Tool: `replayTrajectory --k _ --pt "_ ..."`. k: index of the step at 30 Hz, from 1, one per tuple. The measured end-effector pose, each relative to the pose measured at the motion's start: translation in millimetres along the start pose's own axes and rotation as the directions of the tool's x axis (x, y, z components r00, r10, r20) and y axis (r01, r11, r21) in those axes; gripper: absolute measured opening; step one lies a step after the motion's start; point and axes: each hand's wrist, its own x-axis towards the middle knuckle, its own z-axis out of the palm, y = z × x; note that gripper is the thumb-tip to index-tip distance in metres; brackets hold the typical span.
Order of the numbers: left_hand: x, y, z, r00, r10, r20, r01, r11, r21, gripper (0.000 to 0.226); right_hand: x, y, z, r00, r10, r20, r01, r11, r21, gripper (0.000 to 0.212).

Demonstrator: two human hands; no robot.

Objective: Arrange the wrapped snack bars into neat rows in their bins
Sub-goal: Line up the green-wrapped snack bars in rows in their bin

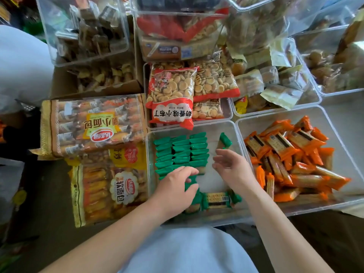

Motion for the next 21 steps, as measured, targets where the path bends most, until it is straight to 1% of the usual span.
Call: replayTrajectory --k 2,3,5,8,9,10,11,13,14,15,18,21 --pt "6.9 10.1 15.7 0.994 0.043 0.101 -0.048 0.998 0.050 0.037 -20.8 -4.7 -25.3 0.997 -0.051 -0.064 0.048 0.997 -0.056 0.038" --pt "12.3 15.5 25.8 0.983 0.043 0.176 -0.061 0.993 0.102 0.039 -31.7 -5.1 -36.1 0.993 -0.066 -0.093 0.058 0.995 -0.082 0.035" --pt "24.7 26.8 48.6 0.945 -0.002 0.327 -0.079 0.969 0.235 0.038 -52.0 -1.1 -51.4 0.989 -0.081 -0.121 0.067 0.990 -0.122 0.034" --pt "43.9 42.1 81.2 0.876 -0.086 0.475 -0.140 0.896 0.422 0.015 -74.5 12.0 -64.3 0.991 -0.048 -0.128 0.028 0.988 -0.153 0.031" --pt "49.4 45.3 91.0 0.859 -0.105 0.502 -0.165 0.870 0.465 0.014 -80.7 16.8 -67.5 0.992 -0.024 -0.125 0.003 0.987 -0.161 0.031" --pt "54.3 45.2 99.2 0.847 -0.121 0.517 -0.186 0.844 0.503 0.018 -85.6 21.3 -69.2 0.993 0.000 -0.118 -0.019 0.986 -0.164 0.030" --pt "58.7 44.6 106.7 0.840 -0.139 0.524 -0.197 0.822 0.534 0.027 -90.3 25.5 -70.4 0.994 0.018 -0.112 -0.036 0.985 -0.167 0.029" --pt "65.7 39.9 118.5 0.840 -0.178 0.513 -0.187 0.792 0.581 0.047 -97.3 32.8 -72.5 0.994 0.031 -0.101 -0.048 0.984 -0.169 0.028" --pt "67.6 37.1 122.3 0.846 -0.190 0.498 -0.171 0.789 0.590 0.052 -99.0 36.0 -72.9 0.995 0.033 -0.096 -0.048 0.985 -0.164 0.028" --pt "69.1 35.2 124.8 0.852 -0.195 0.486 -0.157 0.791 0.591 0.051 -99.4 38.6 -73.9 0.995 0.034 -0.091 -0.048 0.986 -0.158 0.027" --pt "72.8 31.3 125.2 0.861 -0.203 0.467 -0.134 0.795 0.592 0.039 -94.5 42.3 -78.8 0.995 0.044 -0.085 -0.055 0.991 -0.121 0.027" --pt "70.7 33.6 116.2 0.851 -0.207 0.483 -0.147 0.788 0.598 0.041 -83.8 40.2 -83.3 0.997 0.035 -0.065 -0.040 0.996 -0.076 0.027"
